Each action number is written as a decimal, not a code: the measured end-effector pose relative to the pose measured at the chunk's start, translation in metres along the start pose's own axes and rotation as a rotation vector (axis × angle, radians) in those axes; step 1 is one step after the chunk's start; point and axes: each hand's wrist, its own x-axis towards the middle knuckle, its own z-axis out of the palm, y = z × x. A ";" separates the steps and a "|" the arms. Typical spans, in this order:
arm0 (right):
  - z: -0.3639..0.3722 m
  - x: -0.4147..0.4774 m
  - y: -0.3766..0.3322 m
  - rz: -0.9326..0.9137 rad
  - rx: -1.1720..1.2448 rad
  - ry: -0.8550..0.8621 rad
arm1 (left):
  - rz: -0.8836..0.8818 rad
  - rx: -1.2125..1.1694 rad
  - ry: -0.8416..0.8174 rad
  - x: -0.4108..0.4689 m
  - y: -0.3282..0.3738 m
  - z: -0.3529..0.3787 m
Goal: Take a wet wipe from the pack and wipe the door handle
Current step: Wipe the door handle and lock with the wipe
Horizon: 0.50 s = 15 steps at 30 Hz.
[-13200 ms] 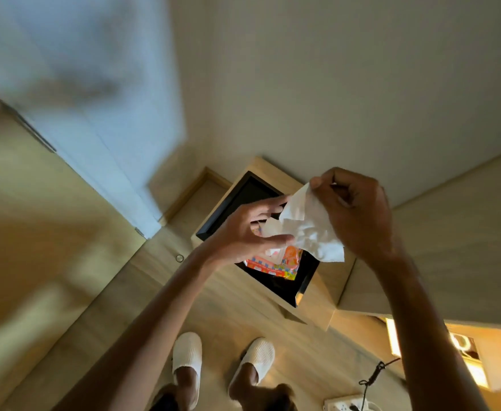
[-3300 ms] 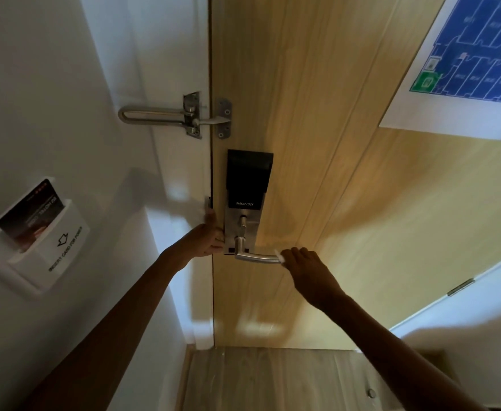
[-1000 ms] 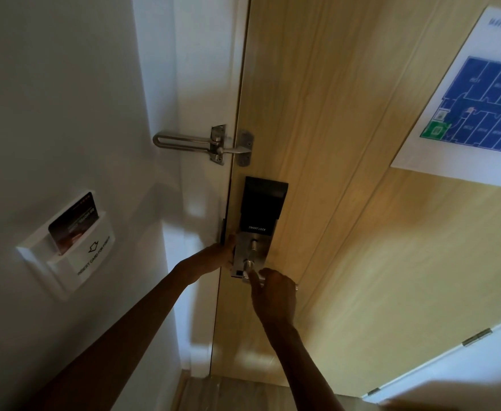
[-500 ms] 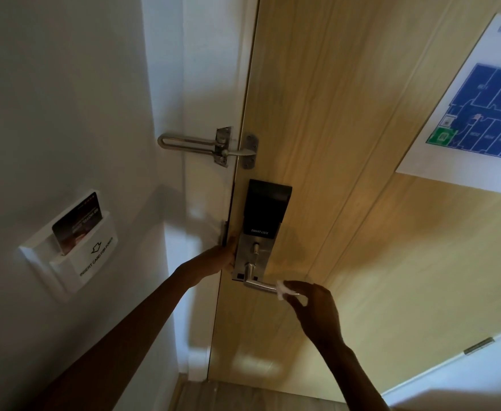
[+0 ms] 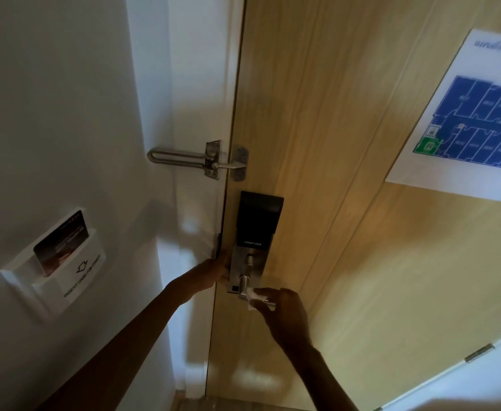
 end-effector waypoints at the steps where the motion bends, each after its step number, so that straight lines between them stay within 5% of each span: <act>1: -0.010 -0.001 0.008 0.001 0.026 -0.022 | -0.003 -0.002 -0.005 -0.001 0.001 0.001; 7: -0.043 -0.018 0.048 0.198 0.190 0.125 | 0.011 0.013 0.016 -0.001 -0.002 -0.001; 15: -0.014 -0.027 0.018 0.645 0.640 0.398 | -0.005 0.001 0.017 -0.001 -0.003 0.001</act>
